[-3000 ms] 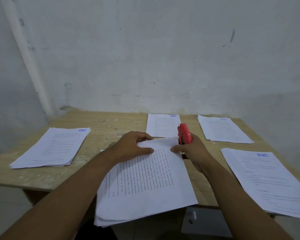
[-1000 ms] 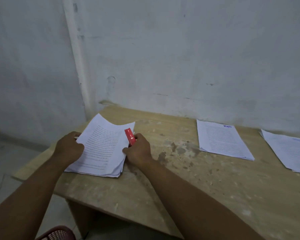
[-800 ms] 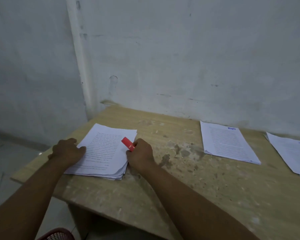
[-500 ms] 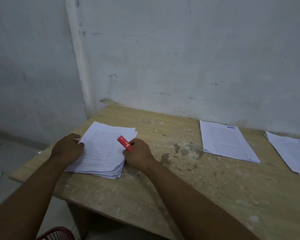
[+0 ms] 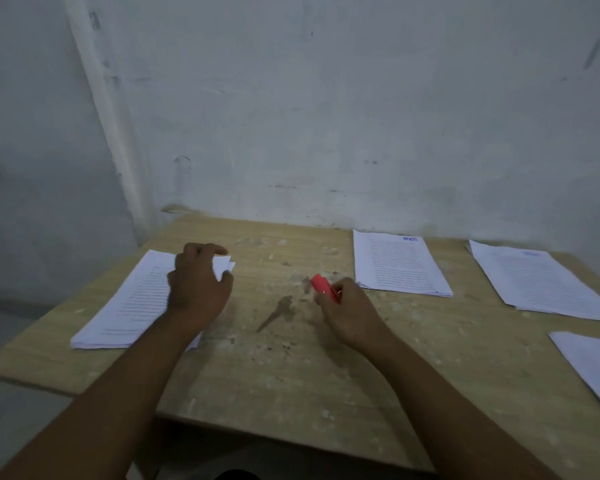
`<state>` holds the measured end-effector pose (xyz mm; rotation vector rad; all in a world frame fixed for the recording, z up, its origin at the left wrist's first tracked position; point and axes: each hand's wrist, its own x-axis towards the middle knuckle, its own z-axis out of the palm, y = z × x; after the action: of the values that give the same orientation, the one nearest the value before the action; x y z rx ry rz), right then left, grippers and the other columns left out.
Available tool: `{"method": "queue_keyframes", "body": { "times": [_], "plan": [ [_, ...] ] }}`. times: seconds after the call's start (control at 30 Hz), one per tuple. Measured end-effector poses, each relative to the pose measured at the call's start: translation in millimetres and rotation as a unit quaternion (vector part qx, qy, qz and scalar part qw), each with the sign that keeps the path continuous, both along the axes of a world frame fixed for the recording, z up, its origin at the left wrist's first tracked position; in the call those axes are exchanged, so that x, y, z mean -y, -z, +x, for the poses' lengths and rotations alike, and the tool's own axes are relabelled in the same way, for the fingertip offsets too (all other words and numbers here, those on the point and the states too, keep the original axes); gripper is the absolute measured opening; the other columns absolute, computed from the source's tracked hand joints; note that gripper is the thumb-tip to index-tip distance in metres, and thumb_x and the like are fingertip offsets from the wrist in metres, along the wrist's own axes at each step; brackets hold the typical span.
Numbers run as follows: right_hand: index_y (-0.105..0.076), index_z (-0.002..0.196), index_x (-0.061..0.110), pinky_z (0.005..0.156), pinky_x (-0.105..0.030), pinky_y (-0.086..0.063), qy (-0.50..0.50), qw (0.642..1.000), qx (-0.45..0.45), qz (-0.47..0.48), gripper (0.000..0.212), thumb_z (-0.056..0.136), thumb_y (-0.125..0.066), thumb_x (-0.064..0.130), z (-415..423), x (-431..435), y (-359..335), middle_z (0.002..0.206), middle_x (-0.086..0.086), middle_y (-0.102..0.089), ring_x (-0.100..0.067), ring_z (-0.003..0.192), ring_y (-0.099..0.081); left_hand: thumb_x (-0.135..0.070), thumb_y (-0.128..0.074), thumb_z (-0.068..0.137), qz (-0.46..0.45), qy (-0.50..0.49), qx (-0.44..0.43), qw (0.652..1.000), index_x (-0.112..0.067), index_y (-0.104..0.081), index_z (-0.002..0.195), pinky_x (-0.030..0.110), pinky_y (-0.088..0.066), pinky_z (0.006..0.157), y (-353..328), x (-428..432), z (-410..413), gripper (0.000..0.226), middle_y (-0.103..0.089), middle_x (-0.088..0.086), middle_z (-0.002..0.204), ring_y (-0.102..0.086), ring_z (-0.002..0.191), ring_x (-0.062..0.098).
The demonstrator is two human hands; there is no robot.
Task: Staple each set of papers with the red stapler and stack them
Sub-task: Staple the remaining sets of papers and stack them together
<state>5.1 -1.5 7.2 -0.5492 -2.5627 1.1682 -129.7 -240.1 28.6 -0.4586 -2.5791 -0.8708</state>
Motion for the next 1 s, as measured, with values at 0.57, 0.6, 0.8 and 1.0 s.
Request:
{"method": "queue_keyframes", "body": {
  "times": [0.57, 0.6, 0.8, 1.0],
  "plan": [
    [-0.074, 0.122, 0.032, 0.083, -0.026, -0.048, 0.049, 0.994, 0.043, 0.091, 0.070, 0.070, -0.078, 0.078, 82.1, -123.2, 4.2, 0.114, 0.008, -0.064, -0.008, 0.100, -0.061, -0.041, -0.056, 0.093, -0.104, 0.248, 0.076, 0.960, -0.047, -0.055, 0.137, 0.040, -0.050, 0.098, 51.2, -213.2, 30.2, 0.045, -0.055, -0.013, 0.134, -0.054, 0.126, 0.017],
    [-0.074, 0.125, 0.026, 0.086, -0.026, -0.048, 0.074, 0.994, 0.018, 0.081, 0.062, 0.079, -0.078, 0.068, 75.5, -135.7, 1.6, 0.119, 0.004, -0.066, -0.010, 0.104, -0.063, -0.039, -0.057, 0.095, -0.105, 0.258, 0.078, 0.957, -0.045, -0.055, 0.140, 0.039, -0.048, 0.100, 54.0, -219.0, 29.6, 0.045, -0.054, -0.011, 0.136, -0.052, 0.126, 0.017],
    [-0.069, 0.112, 0.005, 0.085, -0.033, -0.053, 0.152, 0.985, 0.081, 0.005, 0.034, 0.092, -0.071, 0.032, 25.8, -206.6, -17.8, 0.112, -0.010, -0.070, -0.032, 0.108, -0.067, -0.054, -0.052, 0.095, -0.132, 0.233, 0.043, 0.962, -0.038, -0.067, 0.132, 0.046, -0.048, 0.101, 71.4, -232.4, 25.2, 0.042, -0.060, -0.013, 0.129, -0.051, 0.122, 0.019],
    [-0.059, 0.105, 0.011, 0.103, -0.042, -0.056, 0.188, 0.969, 0.154, -0.037, 0.027, 0.091, -0.068, 0.033, -16.5, -233.0, -23.4, 0.116, -0.010, -0.067, -0.030, 0.106, -0.066, -0.052, -0.055, 0.098, -0.097, 0.247, 0.004, 0.964, -0.037, -0.070, 0.132, 0.038, -0.047, 0.097, 84.6, -231.1, 17.8, 0.039, -0.059, -0.016, 0.123, -0.048, 0.116, 0.013]
  ]
}}
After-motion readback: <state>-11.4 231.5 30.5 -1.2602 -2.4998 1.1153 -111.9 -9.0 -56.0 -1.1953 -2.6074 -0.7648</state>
